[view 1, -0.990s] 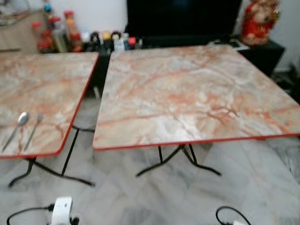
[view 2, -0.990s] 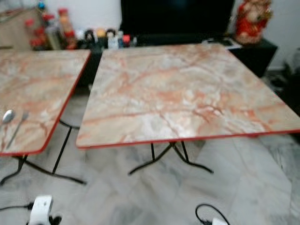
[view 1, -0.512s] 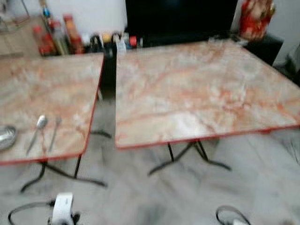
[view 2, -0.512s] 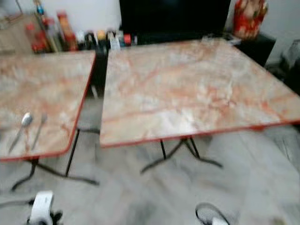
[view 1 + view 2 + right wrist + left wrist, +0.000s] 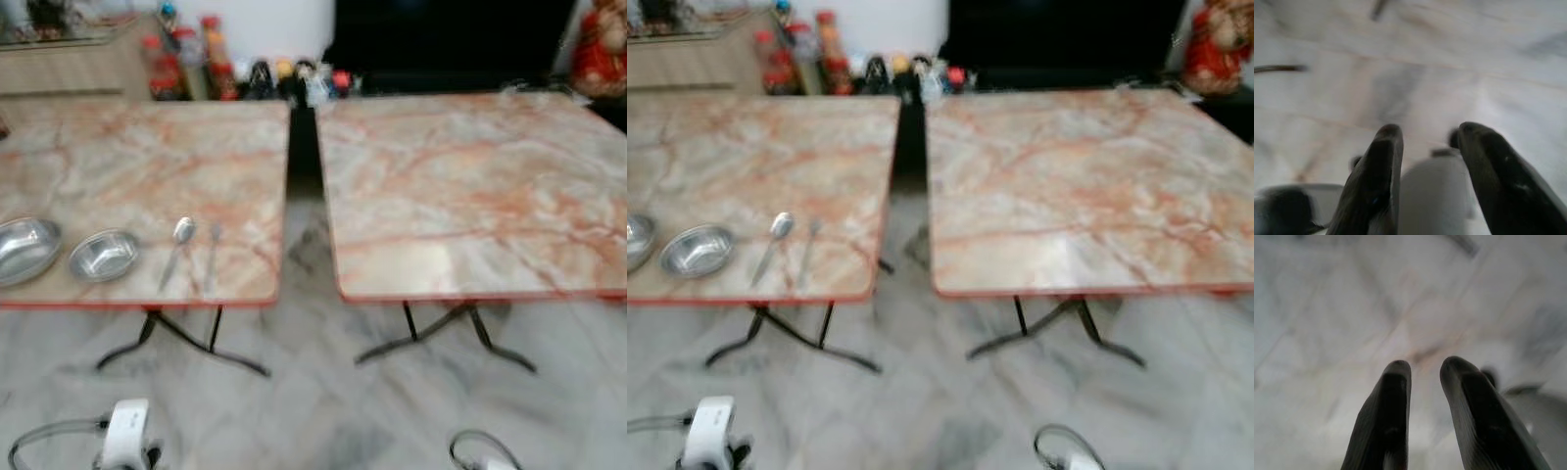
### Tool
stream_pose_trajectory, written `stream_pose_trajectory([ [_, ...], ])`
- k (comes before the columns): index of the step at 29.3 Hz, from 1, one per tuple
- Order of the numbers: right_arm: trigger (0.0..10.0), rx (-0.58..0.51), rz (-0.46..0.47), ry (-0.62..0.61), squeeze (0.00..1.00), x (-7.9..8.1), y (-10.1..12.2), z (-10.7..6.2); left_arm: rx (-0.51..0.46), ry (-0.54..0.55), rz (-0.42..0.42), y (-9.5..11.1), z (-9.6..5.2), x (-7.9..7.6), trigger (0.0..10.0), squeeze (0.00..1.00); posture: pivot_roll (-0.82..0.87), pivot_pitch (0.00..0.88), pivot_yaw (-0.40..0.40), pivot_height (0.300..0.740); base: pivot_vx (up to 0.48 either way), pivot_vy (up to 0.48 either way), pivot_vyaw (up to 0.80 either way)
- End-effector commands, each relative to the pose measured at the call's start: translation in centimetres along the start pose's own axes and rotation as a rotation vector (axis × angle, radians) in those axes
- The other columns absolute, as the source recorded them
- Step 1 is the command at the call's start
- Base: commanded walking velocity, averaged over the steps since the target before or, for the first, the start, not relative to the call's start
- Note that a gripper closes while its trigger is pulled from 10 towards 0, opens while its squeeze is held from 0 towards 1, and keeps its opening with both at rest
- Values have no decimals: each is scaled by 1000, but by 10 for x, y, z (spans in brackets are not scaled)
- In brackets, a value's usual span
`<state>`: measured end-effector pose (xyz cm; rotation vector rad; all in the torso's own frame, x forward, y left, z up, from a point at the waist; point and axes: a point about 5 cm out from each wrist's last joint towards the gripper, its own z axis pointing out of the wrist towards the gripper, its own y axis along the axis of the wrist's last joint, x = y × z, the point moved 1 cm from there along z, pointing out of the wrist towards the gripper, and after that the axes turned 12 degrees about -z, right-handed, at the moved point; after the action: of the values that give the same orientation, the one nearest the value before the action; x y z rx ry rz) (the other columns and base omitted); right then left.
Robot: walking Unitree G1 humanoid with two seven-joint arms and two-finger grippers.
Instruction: Setting the table
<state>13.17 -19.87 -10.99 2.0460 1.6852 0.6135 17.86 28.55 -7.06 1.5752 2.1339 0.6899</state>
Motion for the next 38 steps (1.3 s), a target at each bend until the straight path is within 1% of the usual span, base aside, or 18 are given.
stream_pose_trajectory([
  [1, 10000, 22, 14, -17, 0, -6, -6, -3, -12, -22, 10, 7, 3, -9, 10000, 0, 31, 0, 35, 736, 0, 379, 0],
  [10, 10000, 20, 19, -21, 0, -7, -6, -3, -11, -20, 9, 7, 3, -9, 10000, 0, 31, 0, 34, 736, 0, 380, 0],
  [14, 10000, 20, -1, -21, 0, -7, -6, -3, -8, -19, 9, 6, 3, -9, 10000, 0, 31, 0, 33, 736, 0, 381, 0],
  [19, 10000, 19, -1, -20, 0, -7, -6, -3, -9, -18, 8, 6, 3, -8, 10000, 0, 34, 0, 33, 736, 0, 385, 536],
  [20, 10000, 21, 20, -23, 0, -7, -7, -3, -9, -18, 8, 6, 3, -8, 10000, 0, 35, 0, 34, 736, 0, 386, 0],
  [21, 10000, 22, 22, -23, 0, -7, -7, -3, -9, -18, 8, 6, 3, -8, 10000, 0, 35, 0, 34, 736, 0, 386, 0],
  [27, 10000, 25, -13, -14, 0, -7, -7, -3, -9, -18, 10, 6, 3, -8, 10000, 0, 32, 0, 37, 736, 0, 386, 0],
  [29, 10000, 24, -14, -15, 0, -6, -7, -3, -8, -19, 12, 6, 3, -8, 10000, 0, 31, 0, 37, 736, 0, 386, 253],
  [33, 10000, 25, 12, -20, 0, -6, -8, -3, -6, -20, 15, 5, 2, -8, 10000, 0, 29, 0, 37, 736, 0, 388, 127],
  [38, 10000, 28, 1, -17, 0, -6, -8, -3, -7, -21, 18, 5, 2, -8, 10000, 0, 30, 0, 36, 736, 0, 388, 0],
])
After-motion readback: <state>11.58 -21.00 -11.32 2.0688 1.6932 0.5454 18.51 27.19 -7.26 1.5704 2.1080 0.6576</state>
